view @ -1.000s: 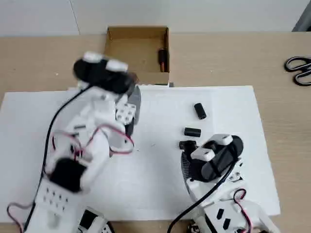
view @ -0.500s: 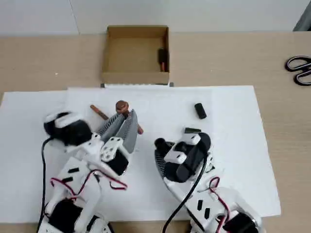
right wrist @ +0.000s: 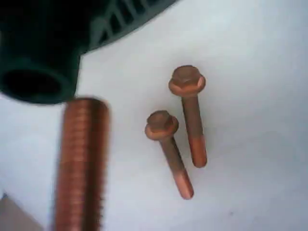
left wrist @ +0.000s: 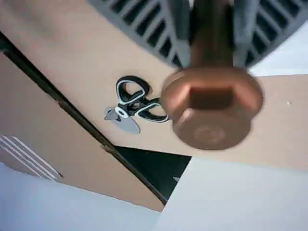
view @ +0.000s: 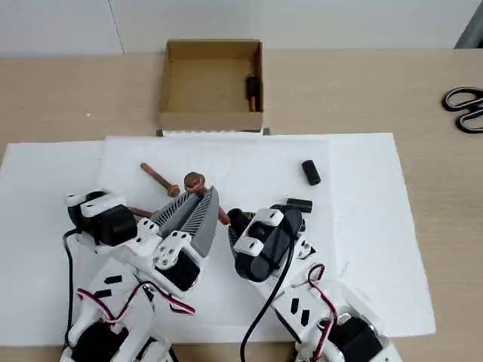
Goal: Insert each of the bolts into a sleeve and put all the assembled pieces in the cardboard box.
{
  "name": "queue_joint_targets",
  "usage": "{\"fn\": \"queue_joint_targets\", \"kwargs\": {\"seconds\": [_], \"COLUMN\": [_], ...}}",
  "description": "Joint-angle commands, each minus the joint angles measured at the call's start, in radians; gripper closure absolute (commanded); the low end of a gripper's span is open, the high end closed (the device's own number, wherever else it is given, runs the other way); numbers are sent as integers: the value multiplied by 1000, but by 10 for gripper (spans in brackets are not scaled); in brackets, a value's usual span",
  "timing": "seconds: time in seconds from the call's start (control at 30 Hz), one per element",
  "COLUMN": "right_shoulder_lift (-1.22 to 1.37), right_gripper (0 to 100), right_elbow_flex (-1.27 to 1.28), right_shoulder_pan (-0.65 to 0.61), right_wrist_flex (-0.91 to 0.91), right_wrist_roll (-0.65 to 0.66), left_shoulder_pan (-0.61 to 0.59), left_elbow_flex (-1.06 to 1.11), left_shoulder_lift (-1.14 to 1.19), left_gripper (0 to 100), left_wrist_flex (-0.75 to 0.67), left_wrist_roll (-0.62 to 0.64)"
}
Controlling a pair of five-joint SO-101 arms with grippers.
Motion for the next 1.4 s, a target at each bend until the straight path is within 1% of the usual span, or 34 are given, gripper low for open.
{"fn": "queue_joint_targets", "kwargs": {"seconds": [0.0,0.27,0.8,0.93,1.03,1.37], "right_shoulder_lift": [-5,-5,-5,-5,-5,-5], "right_gripper": [996,996,996,996,996,996], "right_elbow_flex": [-25,-43,-71,-72,-103,-114], "right_shoulder_pan": [-12,-30,-56,-56,-56,-56], "right_wrist_flex": [-24,5,5,2,7,7], "right_wrist_roll": [14,15,17,72,78,78], "left_shoulder_pan": [3,3,3,3,3,5], "left_elbow_flex": [-50,-50,-45,-45,-45,-2], "left_shoulder_lift": [-15,-15,-15,-14,-14,-14], "left_gripper": [995,995,995,995,995,995], "left_wrist_flex": [0,-5,2,44,64,63], "left_wrist_roll": [5,5,5,5,5,5]}}
